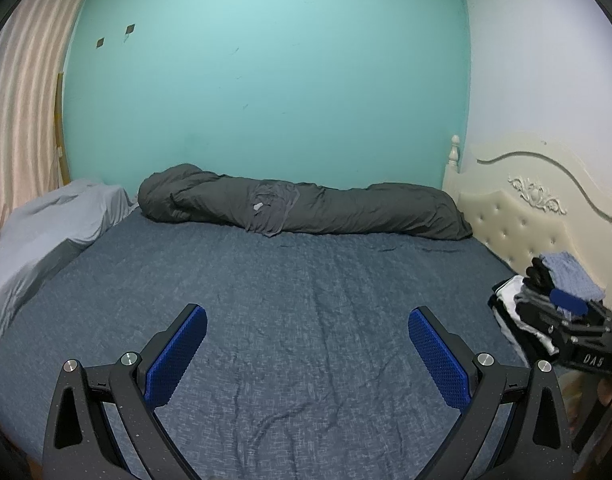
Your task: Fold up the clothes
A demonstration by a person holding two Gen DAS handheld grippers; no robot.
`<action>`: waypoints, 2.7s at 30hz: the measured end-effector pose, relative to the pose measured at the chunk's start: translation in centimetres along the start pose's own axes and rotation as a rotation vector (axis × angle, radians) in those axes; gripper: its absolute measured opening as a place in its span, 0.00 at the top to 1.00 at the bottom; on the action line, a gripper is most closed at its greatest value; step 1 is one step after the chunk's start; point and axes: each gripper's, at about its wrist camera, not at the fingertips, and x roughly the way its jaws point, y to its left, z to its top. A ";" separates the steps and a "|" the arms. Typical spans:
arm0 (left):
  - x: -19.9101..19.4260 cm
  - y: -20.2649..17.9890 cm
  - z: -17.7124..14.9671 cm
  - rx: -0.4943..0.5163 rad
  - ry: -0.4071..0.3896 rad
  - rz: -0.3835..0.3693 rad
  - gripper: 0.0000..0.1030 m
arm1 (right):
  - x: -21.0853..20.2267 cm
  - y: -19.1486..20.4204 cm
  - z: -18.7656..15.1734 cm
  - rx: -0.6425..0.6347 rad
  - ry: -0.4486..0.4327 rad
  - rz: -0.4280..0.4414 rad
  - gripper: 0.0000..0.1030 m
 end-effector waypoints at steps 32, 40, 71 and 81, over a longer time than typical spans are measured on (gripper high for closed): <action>39.4 13.7 -0.1 -0.228 0.119 0.116 0.00 | 40.9 -2.0 -2.0 0.018 0.185 0.117 0.00; 47.0 19.1 2.3 -0.339 0.206 0.186 0.00 | 52.3 0.8 0.0 0.002 0.313 0.150 0.00; 66.0 33.5 0.8 -0.520 0.348 0.231 0.00 | 94.5 6.4 15.7 0.170 0.429 0.178 0.56; 65.2 35.4 -1.2 -0.532 0.358 0.222 0.00 | 99.8 6.0 15.1 0.282 0.478 0.160 0.59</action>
